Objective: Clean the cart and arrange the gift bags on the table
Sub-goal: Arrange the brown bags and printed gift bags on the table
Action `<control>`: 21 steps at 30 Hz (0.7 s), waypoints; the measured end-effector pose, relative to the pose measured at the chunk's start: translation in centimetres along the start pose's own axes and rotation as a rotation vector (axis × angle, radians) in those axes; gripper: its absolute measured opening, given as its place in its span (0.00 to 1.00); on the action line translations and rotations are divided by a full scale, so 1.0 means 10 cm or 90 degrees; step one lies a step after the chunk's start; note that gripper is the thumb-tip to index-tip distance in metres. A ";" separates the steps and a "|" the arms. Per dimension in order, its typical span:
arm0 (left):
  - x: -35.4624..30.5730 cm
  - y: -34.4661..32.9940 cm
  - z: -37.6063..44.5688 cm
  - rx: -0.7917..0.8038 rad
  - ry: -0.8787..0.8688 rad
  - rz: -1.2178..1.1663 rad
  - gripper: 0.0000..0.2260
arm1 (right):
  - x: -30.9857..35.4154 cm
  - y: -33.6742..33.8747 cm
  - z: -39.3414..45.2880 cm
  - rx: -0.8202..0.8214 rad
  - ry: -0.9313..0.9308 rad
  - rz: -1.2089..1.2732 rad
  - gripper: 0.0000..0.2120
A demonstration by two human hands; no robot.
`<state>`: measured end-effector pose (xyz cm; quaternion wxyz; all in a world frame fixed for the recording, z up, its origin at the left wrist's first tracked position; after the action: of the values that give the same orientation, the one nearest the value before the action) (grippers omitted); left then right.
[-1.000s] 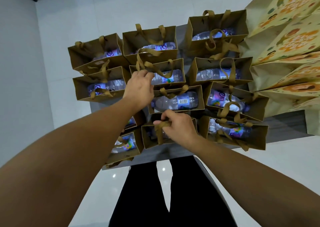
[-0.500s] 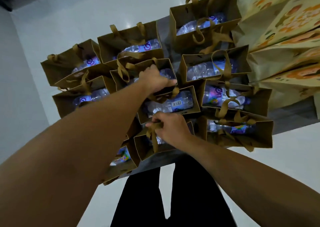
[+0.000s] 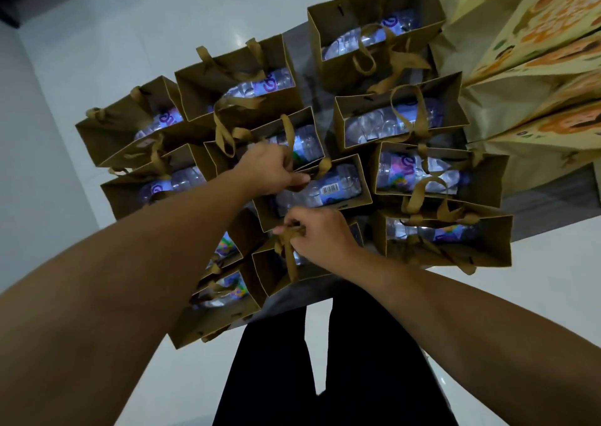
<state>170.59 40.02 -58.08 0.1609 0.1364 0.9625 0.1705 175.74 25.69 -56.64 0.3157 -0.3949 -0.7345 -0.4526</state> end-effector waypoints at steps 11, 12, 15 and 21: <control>-0.02 0.03 0.06 -0.089 -0.034 -0.221 0.19 | -0.06 -0.04 -0.06 0.046 -0.030 0.005 0.11; -0.02 0.03 0.06 -0.087 -0.041 -0.238 0.21 | -0.06 -0.05 -0.06 0.048 -0.034 0.005 0.12; -0.07 0.03 0.05 -0.100 -0.063 -0.232 0.20 | -0.08 -0.05 -0.08 0.054 -0.042 0.008 0.11; -0.18 0.07 0.00 -0.181 -0.095 -0.001 0.08 | -0.07 -0.04 -0.10 0.042 -0.035 0.011 0.11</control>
<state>172.38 40.05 -57.34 0.2496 0.1240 0.9140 0.2947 175.86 24.50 -56.96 0.3119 -0.4032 -0.7540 -0.4144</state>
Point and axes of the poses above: each hand's wrist, its own z-axis towards the middle knuckle, its own y-axis out of the back of the hand, x = y × z, the point moved 6 cm from there along z, towards the middle knuckle, and after that the axes turned 13 degrees about x, right-handed, at the moved point
